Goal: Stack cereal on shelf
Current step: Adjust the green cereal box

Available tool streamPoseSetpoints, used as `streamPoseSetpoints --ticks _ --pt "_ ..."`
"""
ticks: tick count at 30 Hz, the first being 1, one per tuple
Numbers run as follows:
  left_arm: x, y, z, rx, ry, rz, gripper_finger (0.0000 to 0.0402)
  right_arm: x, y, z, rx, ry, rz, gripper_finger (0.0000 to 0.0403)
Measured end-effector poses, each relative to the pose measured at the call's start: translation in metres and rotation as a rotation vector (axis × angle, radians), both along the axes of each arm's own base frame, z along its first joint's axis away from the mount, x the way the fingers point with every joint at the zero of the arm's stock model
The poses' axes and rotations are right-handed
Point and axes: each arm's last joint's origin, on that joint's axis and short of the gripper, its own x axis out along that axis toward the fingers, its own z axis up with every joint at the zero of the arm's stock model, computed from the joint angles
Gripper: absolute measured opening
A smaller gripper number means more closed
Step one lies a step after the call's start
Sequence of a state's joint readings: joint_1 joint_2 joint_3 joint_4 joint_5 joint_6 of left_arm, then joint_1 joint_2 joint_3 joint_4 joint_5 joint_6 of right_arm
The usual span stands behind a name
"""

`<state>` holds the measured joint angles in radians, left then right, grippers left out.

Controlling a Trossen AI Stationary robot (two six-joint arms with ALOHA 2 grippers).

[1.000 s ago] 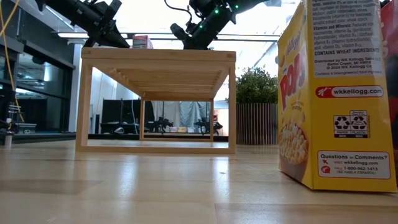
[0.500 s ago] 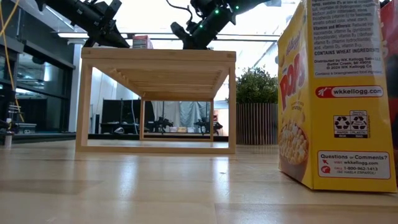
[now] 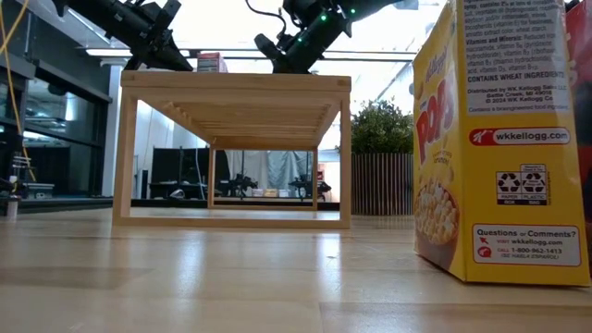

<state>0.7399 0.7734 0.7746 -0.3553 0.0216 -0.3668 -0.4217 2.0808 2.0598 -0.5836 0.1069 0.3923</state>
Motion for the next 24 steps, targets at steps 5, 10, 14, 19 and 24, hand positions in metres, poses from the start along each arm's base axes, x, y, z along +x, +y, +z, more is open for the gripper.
streamPoseSetpoints --ticks 5,10,14,19,24 --pt "0.000 0.000 0.000 0.000 0.000 0.000 0.0000 0.001 0.001 0.000 0.008 -0.008 0.013 0.0000" --pt "0.000 0.000 0.000 0.000 0.000 0.000 0.0000 0.002 0.004 0.000 0.047 -0.026 0.039 0.0000" --pt "0.000 0.000 0.000 0.000 0.000 0.000 0.0000 0.003 0.006 0.000 0.050 -0.029 0.042 0.0000" --pt "0.000 0.000 0.000 0.000 0.000 0.000 0.0000 0.005 0.009 0.000 0.070 -0.039 0.051 0.0000" --pt "0.000 0.000 0.000 -0.001 0.000 -0.001 0.0000 0.004 0.011 -0.001 0.051 -0.016 0.070 0.0000"
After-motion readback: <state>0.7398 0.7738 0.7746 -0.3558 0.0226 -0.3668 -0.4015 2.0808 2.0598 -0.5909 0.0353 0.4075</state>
